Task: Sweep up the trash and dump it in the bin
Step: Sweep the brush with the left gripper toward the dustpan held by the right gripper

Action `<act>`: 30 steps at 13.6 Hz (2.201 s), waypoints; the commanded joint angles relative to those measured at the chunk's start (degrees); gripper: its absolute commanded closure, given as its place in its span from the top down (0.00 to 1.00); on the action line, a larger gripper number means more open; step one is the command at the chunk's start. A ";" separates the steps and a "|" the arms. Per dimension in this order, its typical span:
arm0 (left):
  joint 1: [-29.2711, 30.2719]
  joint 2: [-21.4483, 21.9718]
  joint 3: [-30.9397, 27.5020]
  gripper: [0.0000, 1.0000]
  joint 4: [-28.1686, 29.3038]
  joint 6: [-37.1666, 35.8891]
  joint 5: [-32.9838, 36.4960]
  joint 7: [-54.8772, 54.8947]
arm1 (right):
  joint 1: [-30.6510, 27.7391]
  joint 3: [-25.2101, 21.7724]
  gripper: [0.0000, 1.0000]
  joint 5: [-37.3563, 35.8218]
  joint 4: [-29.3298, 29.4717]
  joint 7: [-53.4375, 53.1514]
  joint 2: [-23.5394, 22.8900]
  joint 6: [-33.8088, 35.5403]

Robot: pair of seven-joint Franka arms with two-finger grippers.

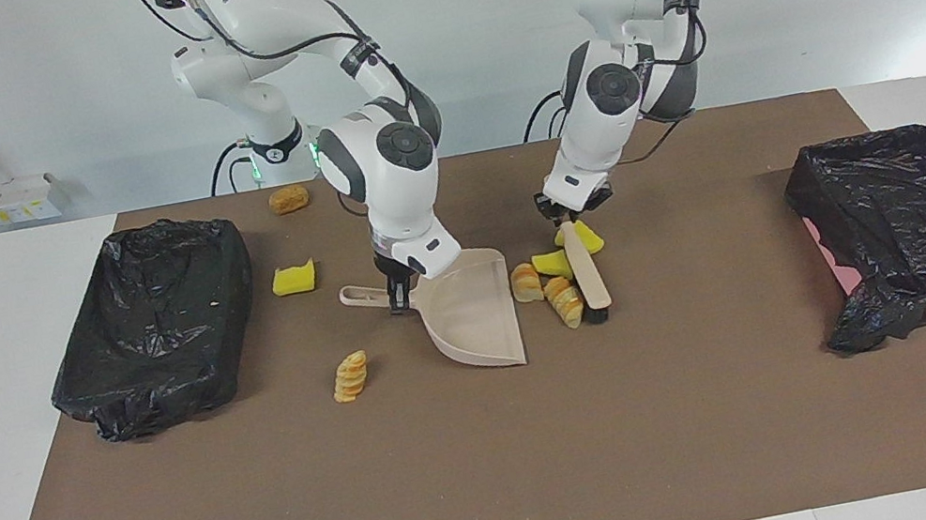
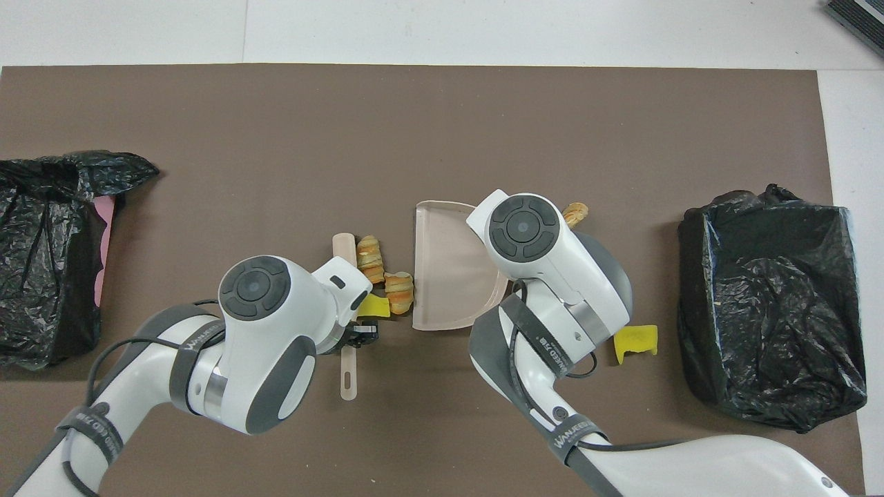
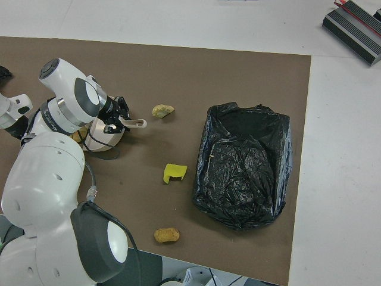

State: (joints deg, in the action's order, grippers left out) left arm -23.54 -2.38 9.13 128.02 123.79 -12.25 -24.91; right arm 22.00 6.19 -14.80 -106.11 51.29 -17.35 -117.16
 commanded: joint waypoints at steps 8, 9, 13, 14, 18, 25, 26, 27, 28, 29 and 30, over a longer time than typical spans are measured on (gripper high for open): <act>-8.55 -4.22 -1.39 0.00 -10.43 -3.10 -15.44 -1.27 | -0.56 0.49 0.00 -0.76 -1.55 -0.40 0.83 -1.05; -6.97 -3.16 -1.65 0.00 -10.51 -7.21 -15.00 -1.37 | -0.56 0.49 0.00 -0.76 -1.55 -0.40 0.83 -1.05; -1.77 2.02 -1.66 0.00 -10.34 -19.01 -8.69 -5.39 | -0.56 0.49 0.00 -0.76 -1.64 -0.40 0.83 -1.05; -1.86 2.99 -1.66 0.00 -10.34 -21.29 -6.32 -8.37 | -0.65 0.49 0.00 -0.76 -1.64 -0.40 0.83 -1.05; -2.65 6.50 -1.48 0.00 -6.75 -27.45 -0.77 -21.47 | -0.56 0.40 0.00 -0.67 -1.64 -0.40 0.92 -1.05; -2.83 14.95 -1.04 0.00 7.57 -21.69 0.91 -38.46 | -0.65 0.49 0.00 -0.58 -1.64 -0.49 0.83 -1.05; -2.91 14.52 -1.04 0.00 8.72 -19.84 0.82 -37.93 | -0.65 0.40 0.00 -0.50 -1.64 -0.84 0.92 -1.05; -2.91 13.73 -0.95 0.00 8.91 -17.56 0.21 -37.58 | -0.65 0.49 0.00 -0.50 -1.64 -1.10 0.92 -1.05; -3.70 11.63 -0.87 0.00 8.91 -14.66 -0.75 -37.49 | -0.65 0.40 0.00 -0.50 -1.64 -1.19 0.92 -1.05; -5.44 9.70 -0.95 0.00 8.74 -11.15 -1.54 -37.14 | -0.65 0.49 0.00 -0.50 -1.64 -1.19 0.92 -1.05; -6.68 7.33 -0.95 0.00 7.95 -7.64 -1.72 -36.96 | -0.65 0.40 0.00 -0.50 -1.73 -1.19 0.92 -1.05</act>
State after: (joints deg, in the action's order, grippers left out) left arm -27.05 8.33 8.55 136.20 110.28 -13.07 -61.50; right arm 21.97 6.19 -14.79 -106.25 51.09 -17.35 -117.16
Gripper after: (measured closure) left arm 0.731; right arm 0.687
